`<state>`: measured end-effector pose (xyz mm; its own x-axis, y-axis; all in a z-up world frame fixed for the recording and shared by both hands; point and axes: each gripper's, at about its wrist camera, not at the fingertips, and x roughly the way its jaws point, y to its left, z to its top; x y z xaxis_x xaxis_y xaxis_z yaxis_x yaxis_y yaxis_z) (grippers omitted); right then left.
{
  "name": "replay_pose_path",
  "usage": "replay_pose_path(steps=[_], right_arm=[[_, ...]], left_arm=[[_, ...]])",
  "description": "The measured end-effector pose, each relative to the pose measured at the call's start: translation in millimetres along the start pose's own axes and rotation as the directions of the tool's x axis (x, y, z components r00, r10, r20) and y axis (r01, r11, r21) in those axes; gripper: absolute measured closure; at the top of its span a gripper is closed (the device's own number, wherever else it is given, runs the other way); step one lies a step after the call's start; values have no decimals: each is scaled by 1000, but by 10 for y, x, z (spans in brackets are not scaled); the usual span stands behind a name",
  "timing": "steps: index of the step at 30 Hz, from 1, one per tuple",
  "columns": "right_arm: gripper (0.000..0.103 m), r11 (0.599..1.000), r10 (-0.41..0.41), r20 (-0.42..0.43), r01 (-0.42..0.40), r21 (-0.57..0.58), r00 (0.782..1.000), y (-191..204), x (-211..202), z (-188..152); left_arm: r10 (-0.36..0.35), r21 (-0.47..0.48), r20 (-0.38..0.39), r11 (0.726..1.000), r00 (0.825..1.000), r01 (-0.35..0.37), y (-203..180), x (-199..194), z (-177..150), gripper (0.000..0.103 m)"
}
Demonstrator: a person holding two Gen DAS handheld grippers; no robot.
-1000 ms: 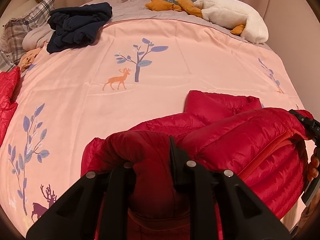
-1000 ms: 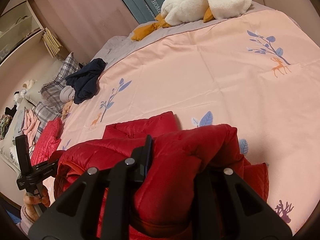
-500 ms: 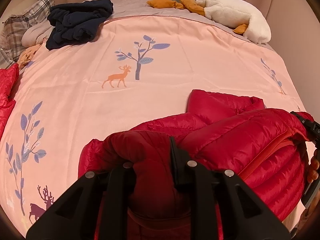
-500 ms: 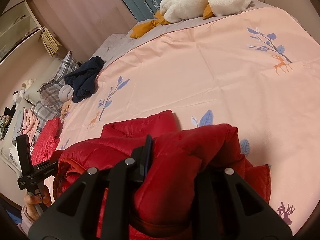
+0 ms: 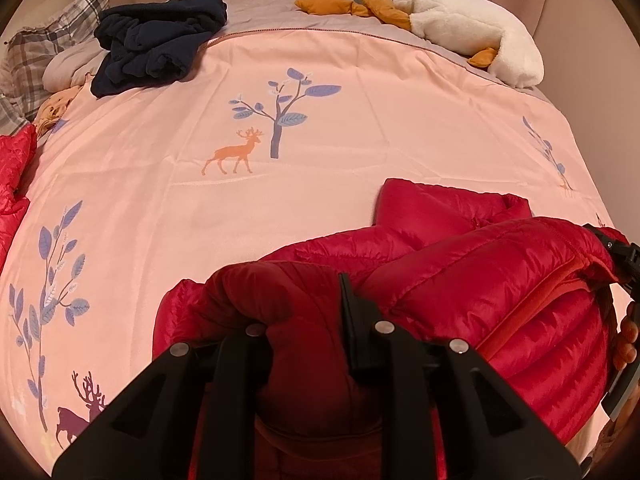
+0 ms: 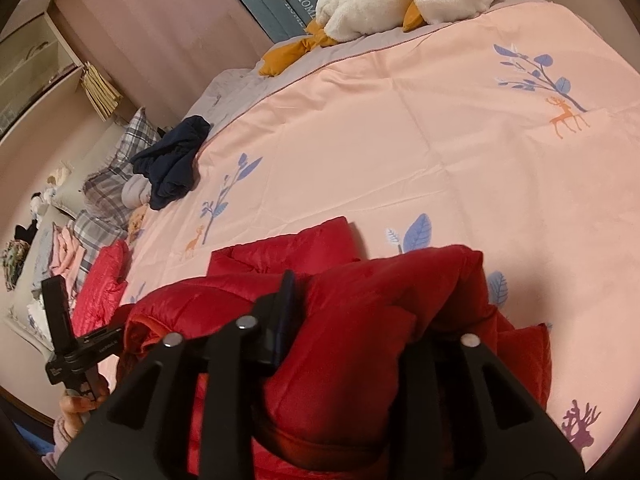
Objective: Fold large clothes
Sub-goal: 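Carry the held hem with both tools further over the jacket body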
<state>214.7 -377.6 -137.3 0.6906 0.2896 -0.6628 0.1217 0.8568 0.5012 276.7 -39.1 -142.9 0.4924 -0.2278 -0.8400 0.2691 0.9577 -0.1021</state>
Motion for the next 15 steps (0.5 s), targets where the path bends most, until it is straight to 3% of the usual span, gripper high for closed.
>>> replay_pose_path(steps=[10,15], right_arm=[[64,1000,5,3,-5,1,1000,37,-17,13],[54,1000,16,10,-16,-2,1000,70,-49,26]], left_arm=[[-13,-19,-3,1000,1000,13,11,1,-1,81],[-13,-20,-2,1000,1000,13,6,-5,-1,80]])
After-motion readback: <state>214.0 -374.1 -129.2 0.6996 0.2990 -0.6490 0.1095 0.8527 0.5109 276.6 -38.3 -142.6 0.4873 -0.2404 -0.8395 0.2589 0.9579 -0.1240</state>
